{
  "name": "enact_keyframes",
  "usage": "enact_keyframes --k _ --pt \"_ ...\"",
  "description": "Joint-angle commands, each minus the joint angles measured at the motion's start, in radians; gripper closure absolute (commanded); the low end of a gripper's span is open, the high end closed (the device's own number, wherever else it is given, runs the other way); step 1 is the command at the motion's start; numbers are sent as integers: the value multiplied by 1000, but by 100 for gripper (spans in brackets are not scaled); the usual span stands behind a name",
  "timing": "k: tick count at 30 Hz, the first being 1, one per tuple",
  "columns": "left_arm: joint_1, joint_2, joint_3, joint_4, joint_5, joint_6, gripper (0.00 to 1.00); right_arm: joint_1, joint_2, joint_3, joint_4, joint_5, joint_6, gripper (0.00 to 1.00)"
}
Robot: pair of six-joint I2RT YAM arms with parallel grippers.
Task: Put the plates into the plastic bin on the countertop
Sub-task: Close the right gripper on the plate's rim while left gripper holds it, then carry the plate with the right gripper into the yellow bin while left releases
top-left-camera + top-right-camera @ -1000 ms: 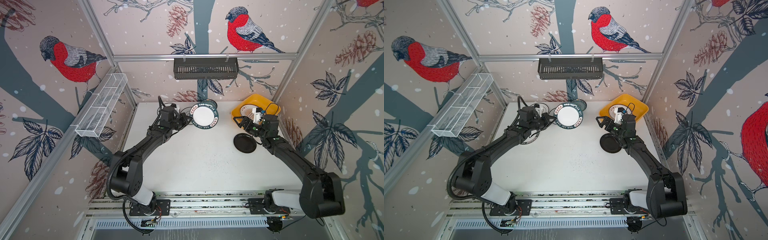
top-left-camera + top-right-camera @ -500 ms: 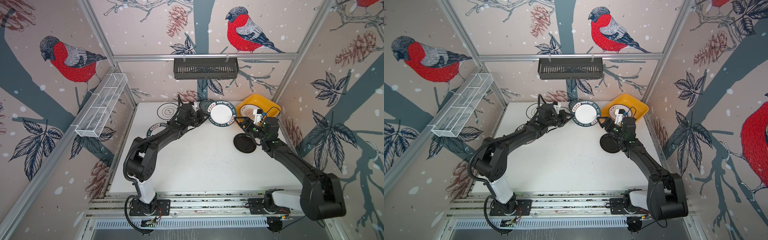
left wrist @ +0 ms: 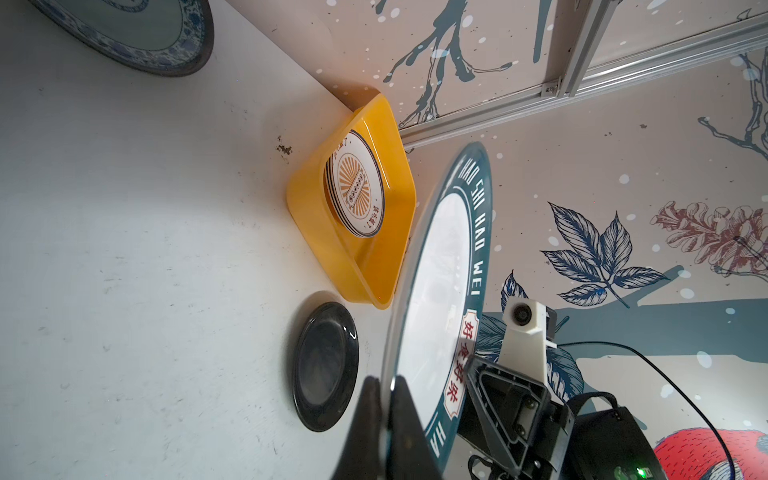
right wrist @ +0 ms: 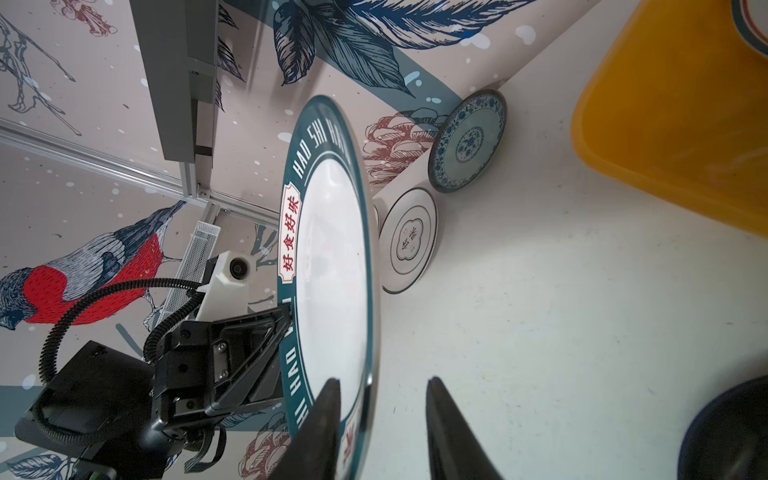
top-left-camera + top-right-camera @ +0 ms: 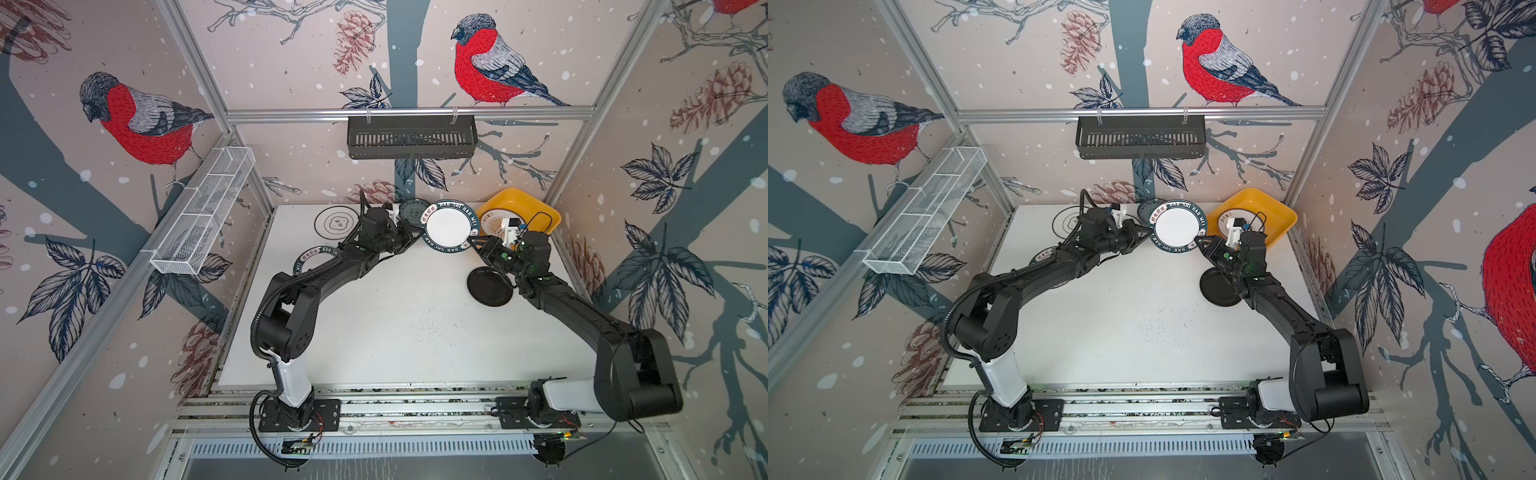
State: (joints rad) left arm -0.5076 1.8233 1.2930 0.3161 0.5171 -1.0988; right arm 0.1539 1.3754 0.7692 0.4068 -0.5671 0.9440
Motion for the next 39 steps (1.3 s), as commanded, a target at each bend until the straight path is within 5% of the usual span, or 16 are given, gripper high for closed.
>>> enact_keyframes --k 1,7,16,28,39 --pt "-1 -5 10 84 12 -4 100 0 13 8 58 4 33 74" --pt "-1 -3 32 73 26 20 100 -3 19 -4 55 24 51 91" --pt "6 -31 52 42 23 104 44 -23 23 -10 50 38 78 97" --pt "11 -119 78 -135 0 399 4 -140 -32 3 -55 50 62 98" --pt "-78 -147 35 -86 -66 590 3 -233 15 131 -311 213 -17 97"
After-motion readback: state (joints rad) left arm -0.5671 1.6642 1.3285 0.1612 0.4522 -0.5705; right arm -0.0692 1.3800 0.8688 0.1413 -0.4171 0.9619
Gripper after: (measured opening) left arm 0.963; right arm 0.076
